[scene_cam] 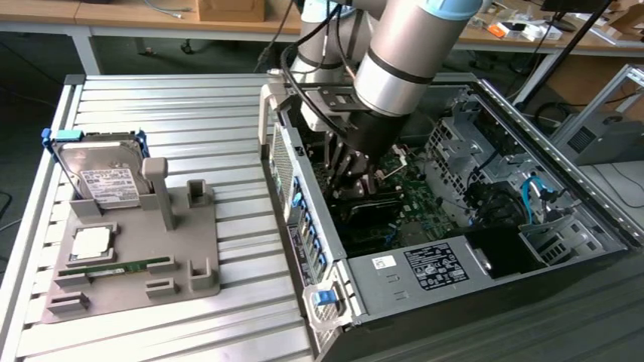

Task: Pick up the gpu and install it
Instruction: 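Press down on the gpu until it lock into place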

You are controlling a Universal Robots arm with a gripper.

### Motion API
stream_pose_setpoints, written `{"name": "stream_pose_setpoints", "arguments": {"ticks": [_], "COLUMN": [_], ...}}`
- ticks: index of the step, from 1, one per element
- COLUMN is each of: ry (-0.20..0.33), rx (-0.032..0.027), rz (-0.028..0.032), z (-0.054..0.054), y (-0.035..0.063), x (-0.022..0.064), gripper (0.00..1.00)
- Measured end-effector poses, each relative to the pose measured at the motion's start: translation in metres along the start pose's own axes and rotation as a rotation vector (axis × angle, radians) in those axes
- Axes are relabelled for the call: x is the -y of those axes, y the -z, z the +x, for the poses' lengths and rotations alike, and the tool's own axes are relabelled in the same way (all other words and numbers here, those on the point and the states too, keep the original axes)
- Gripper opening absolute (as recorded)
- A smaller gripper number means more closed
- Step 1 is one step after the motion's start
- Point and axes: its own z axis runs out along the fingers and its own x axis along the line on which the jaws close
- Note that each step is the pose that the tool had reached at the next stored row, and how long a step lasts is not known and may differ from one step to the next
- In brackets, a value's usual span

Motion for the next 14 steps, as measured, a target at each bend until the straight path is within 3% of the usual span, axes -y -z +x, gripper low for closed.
{"name": "stream_pose_setpoints", "arguments": {"ticks": [3, 6, 8, 14], "ry": [0.0, 0.001, 0.001, 0.001], "rx": [0.0006, 0.0019, 0.0028, 0.0037], "rz": [-0.0119, -0.0356, -0.047, -0.0662], "z": [0.001, 0.002, 0.002, 0.004], "y": [0.0019, 0.0037, 0.0043, 0.007], "x": [0.0129, 0.0314, 0.041, 0.068], "gripper": [0.11, 0.11, 0.11, 0.11]}}
